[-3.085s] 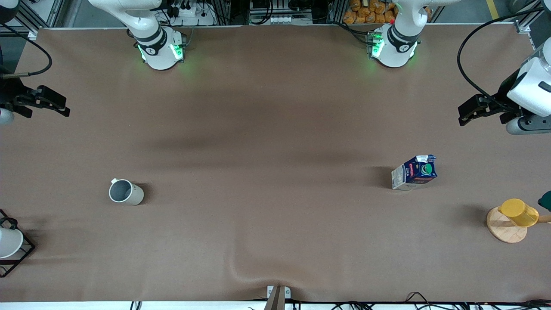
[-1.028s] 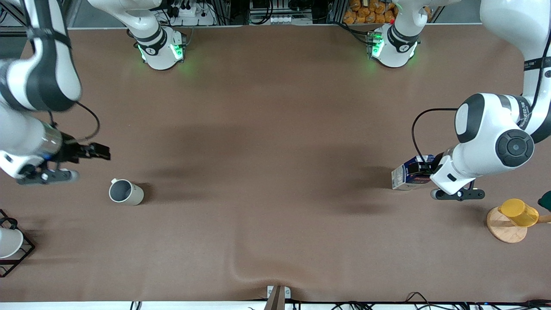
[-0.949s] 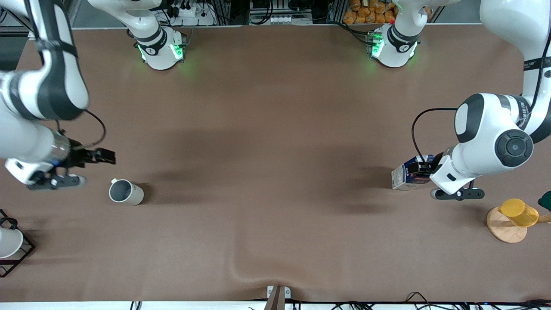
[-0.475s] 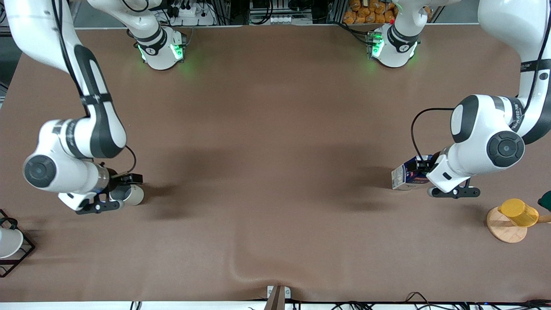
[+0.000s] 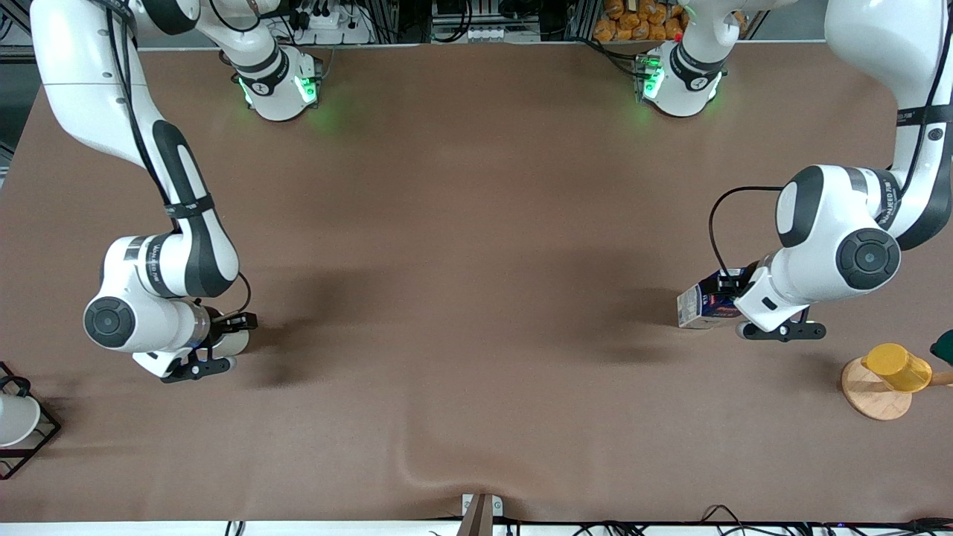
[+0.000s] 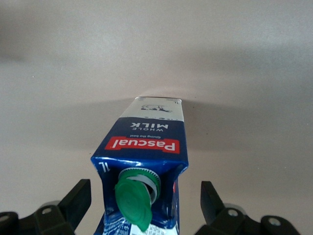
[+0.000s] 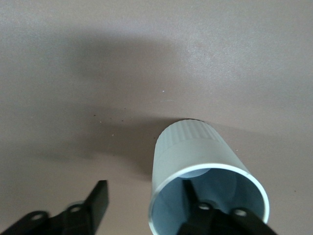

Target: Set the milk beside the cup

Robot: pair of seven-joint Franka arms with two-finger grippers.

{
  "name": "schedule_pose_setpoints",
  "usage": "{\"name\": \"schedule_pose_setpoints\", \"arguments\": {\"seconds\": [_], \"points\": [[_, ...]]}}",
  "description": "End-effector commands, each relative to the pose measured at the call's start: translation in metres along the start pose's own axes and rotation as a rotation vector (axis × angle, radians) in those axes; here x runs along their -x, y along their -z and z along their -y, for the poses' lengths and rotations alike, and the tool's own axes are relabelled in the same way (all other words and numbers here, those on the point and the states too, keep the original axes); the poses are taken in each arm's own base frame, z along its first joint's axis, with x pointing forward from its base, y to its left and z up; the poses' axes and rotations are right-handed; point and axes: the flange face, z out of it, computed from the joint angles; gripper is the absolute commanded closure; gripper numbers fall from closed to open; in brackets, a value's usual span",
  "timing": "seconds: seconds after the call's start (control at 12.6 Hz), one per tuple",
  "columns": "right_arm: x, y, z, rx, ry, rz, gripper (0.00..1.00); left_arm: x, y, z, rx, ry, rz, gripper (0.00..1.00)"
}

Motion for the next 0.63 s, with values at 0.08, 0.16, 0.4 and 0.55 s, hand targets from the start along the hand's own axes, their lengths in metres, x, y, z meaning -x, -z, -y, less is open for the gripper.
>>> {"name": "schedule_pose_setpoints", "arguments": {"seconds": [0.08,0.16,0.4,0.55], "points": [[-0.0038,0.0057,-0.0034,0.006,0.018,-0.007,1.0,0.0033,-0.0009,0.0035,-0.017,-0.015,-0.01,0.34],[-0.0037,0.0077,-0.0023,0.007,0.019,-0.009,1.0,0.0033,-0.0009,0.0035,-0.017,-0.014,-0.01,0.45],[-0.0039,0.0096,-0.0034,0.007,0.019,-0.013,1.0,0.0031,-0.0001,0.0026,-0.017,-0.014,-0.011,0.68],[-0.0023,0.0107,-0.0104,0.004,0.018,-0.012,1.0,0.0028,0.0071,0.0029,-0.016,-0.013,-0.023,0.74]]}}
